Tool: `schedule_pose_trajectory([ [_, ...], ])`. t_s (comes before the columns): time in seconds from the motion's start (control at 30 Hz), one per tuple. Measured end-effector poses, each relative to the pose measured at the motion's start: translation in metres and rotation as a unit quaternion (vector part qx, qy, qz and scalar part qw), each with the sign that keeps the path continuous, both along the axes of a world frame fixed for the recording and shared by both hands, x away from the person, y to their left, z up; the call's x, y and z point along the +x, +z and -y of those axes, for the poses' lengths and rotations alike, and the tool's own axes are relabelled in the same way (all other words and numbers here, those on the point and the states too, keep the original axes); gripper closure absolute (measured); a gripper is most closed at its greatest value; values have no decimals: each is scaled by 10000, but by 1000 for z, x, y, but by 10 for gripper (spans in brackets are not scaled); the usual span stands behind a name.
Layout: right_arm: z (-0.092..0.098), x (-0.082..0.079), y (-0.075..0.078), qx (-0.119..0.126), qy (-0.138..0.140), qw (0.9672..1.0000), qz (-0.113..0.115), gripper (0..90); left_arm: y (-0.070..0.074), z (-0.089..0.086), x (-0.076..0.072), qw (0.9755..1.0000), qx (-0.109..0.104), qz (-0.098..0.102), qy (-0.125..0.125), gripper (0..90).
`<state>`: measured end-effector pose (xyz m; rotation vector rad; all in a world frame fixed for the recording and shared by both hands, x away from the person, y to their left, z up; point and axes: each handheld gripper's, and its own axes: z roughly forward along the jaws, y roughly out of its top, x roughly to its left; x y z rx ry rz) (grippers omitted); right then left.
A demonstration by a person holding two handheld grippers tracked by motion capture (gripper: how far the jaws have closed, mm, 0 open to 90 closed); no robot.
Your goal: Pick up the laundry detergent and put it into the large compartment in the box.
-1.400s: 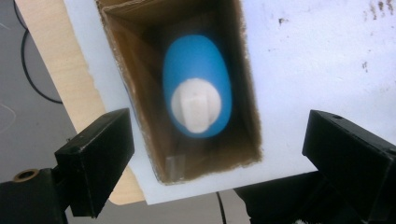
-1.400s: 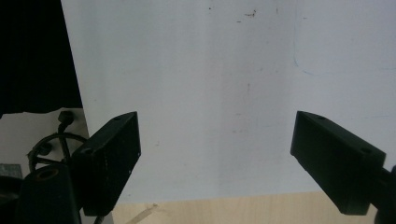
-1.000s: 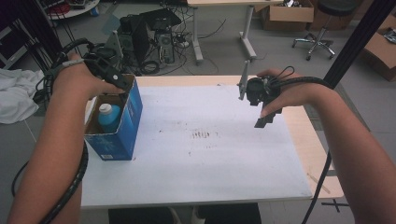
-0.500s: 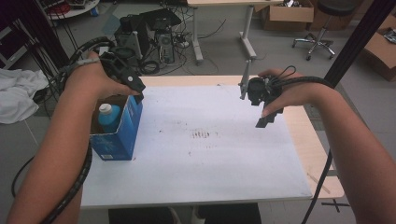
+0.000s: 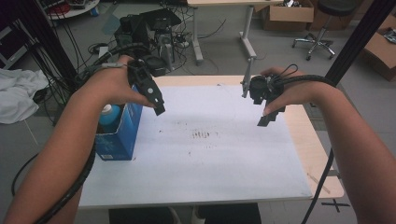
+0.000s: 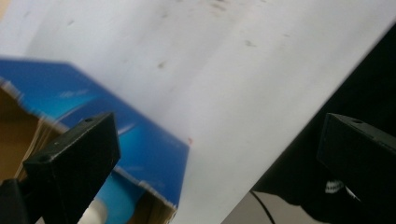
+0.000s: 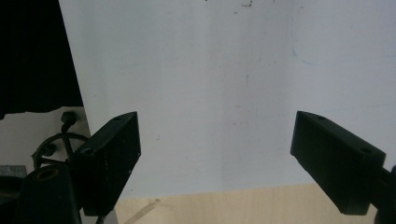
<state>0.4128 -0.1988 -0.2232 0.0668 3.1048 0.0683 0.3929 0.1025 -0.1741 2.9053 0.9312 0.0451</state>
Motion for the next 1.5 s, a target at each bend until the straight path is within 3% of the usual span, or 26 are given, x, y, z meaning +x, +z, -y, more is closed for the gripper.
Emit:
schedule_pose_trajectory([
  [0.13,0,1,0,-31,-28,10000,-17,160,-5,17,-7,9979,-11,23,-648,1],
  [0.17,0,1,0,-38,-24,10000,-17,160,-7,25,-10,9959,-41,-5,-903,1],
  [0.23,0,1,0,-41,-19,10000,-16,160,-9,30,-12,9939,-24,-24,-1103,1],
  [0.3,0,1,0,-66,-51,10000,-31,160,-12,35,-15,9903,26,-17,-1392,1],
  [0.4,0,1,0,-83,-49,9999,-38,160,-16,40,-19,9862,11,-23,-1655,1],
  [0.47,0,0,-1,-74,-42,10000,-39,160,-18,41,-20,9851,16,-55,-1719,1],
  [0.53,-2,-3,-2,-122,-15,9999,-45,160,-24,45,-23,9814,73,-76,-1917,1],
  [0.73,-3,-6,-3,-123,-20,9999,-41,160,-32,51,-29,9778,175,-132,-2085,1],
  [1.03,-6,-7,-5,-141,14,9999,-54,160,-38,57,-30,9698,174,-115,-2430,1],
  [1.27,-6,-6,-8,-144,15,9999,-64,161,-43,60,-27,9693,179,-157,-2447,0],
  [1.5,-7,-4,-9,-144,16,9999,-81,161,-45,58,-25,9705,161,-178,-2398,1],
])
